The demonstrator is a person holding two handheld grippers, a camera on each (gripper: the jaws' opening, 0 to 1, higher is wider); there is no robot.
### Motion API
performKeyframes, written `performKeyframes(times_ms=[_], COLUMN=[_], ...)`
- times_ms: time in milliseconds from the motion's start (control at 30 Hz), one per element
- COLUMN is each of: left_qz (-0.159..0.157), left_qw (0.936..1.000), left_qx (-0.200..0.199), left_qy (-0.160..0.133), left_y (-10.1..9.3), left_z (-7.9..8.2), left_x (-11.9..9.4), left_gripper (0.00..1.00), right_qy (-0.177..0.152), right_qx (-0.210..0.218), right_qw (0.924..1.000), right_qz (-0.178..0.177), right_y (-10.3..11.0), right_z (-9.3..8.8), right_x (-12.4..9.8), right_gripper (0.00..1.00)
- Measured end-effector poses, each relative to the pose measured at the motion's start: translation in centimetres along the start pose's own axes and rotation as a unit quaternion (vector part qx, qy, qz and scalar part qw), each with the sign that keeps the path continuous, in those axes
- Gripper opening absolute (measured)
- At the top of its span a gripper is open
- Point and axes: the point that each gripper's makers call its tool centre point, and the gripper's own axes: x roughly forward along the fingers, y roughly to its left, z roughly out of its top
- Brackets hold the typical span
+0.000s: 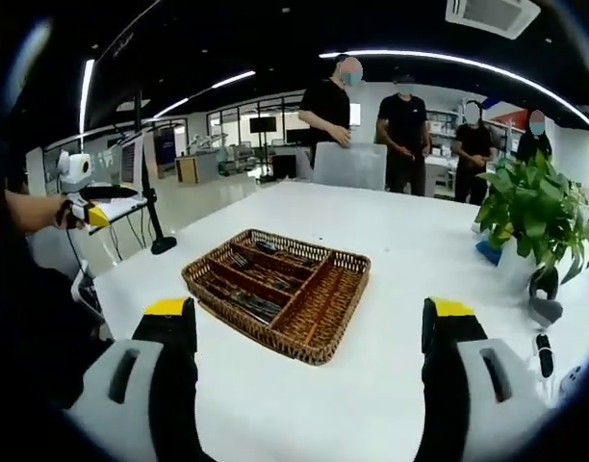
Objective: Arrange the knives, forks, and spoons in their matching storage slots by inserting each utensil handle-first until every utensil is classified and aligned in the correct compartment
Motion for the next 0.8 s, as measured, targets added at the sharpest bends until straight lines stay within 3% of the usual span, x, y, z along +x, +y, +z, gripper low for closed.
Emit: performKeyframes(times_ms=[100,167,333,433,567,667,800], left_qz=[-0.014,-0.045,-0.058,-0.073,-0.11,-0.131,-0.147], left_qw=[0.9998,0.9985,0.9977,0.9966,0.993,0.9896,0.9852], left_qx=[0.007,0.001,-0.018,0.001,-0.005,-0.032,-0.035], left_qy=[0.014,0.032,0.028,0.036,0.044,0.051,0.081], left_y=[-0.6,-1.6,-0.6,-0.5,-1.5,-2.3,-4.1], left_z=[-1.0,-2.2,-3.0,-3.7,-5.2,-6.5,-8.1], left_x=[0.3,0.5,1.2,1.8,3.0,3.7,4.3], left_gripper=[0.99,0.99,0.99,0.99,0.99,0.99,0.99], right_qy=[-0.004,-0.013,-0.003,0.007,0.018,0.029,0.034], right_qx=[0.003,-0.005,0.002,0.016,0.02,-0.006,-0.009], right_qw=[1.0,0.9999,0.9999,0.9995,0.9993,0.9991,0.9989], right_qz=[0.002,-0.002,-0.013,-0.027,-0.025,-0.031,-0.029], right_y=[0.5,0.8,1.5,1.7,2.6,2.5,2.1], right_z=[-0.2,0.1,0.5,0.5,0.0,-0.6,-0.9], right_x=[0.3,0.5,0.3,-0.1,0.1,0.0,-0.3], right_gripper=[1.0,1.0,1.0,1.0,1.0,1.0,1.0])
